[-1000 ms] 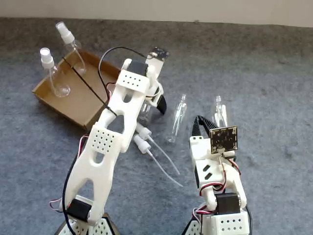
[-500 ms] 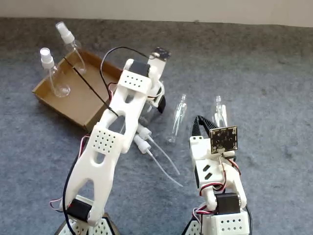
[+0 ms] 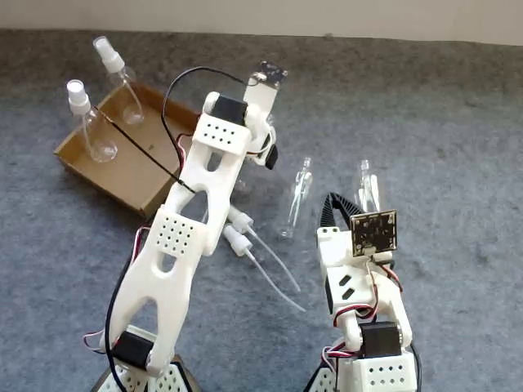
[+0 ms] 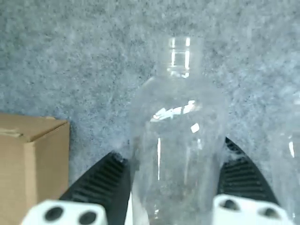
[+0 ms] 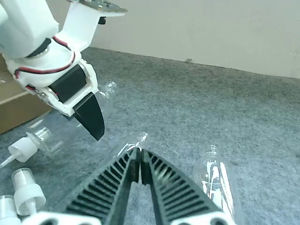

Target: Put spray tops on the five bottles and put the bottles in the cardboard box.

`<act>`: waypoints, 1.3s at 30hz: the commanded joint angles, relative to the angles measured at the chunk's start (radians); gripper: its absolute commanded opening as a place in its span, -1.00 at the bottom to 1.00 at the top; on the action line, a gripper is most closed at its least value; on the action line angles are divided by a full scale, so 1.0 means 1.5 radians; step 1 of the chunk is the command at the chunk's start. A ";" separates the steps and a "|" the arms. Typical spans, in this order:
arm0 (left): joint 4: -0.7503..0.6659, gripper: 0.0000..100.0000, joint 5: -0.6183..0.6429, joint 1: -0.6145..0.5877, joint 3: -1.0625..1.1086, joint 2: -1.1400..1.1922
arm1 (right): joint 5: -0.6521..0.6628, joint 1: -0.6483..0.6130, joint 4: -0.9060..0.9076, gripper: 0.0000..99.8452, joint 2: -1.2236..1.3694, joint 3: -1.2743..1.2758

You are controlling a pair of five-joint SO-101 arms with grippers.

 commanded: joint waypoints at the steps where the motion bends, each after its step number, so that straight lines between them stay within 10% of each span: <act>1: 0.007 -0.71 0.003 0.006 -0.040 -0.015 | -0.002 0.005 0.001 -0.99 -0.004 0.069; 39: 0.069 -0.72 0.008 0.137 -0.117 -0.457 | -0.002 0.007 0.002 -0.99 -0.004 0.069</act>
